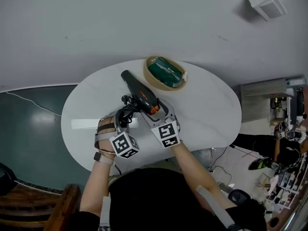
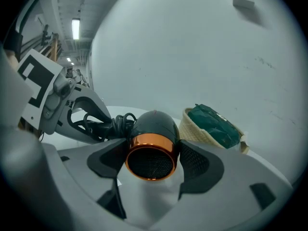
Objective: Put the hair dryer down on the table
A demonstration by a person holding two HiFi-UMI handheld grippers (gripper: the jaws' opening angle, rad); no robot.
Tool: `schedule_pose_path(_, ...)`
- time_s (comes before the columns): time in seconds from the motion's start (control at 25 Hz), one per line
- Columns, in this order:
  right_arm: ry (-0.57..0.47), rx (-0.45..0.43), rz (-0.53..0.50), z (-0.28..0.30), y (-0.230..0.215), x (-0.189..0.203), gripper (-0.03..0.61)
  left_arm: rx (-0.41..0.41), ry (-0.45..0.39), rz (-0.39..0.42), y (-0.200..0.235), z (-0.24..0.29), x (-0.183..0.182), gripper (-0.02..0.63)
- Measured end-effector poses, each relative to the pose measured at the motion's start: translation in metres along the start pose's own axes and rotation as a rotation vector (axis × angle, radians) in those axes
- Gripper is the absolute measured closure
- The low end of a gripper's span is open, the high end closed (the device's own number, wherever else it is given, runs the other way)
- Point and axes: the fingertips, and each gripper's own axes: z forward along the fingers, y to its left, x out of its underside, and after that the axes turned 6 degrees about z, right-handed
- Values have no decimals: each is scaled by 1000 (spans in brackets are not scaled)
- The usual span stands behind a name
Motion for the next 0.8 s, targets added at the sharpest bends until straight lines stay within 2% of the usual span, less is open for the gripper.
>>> schedule_pose_path(0.56, 77, -19, 0, 41, 10, 14, 221, -7, 45, 14, 10, 20, 30, 413)
schedule_pose_path(0.8, 66, -18, -56, 53, 11, 11, 221, 0, 48, -18, 14, 28, 37, 408)
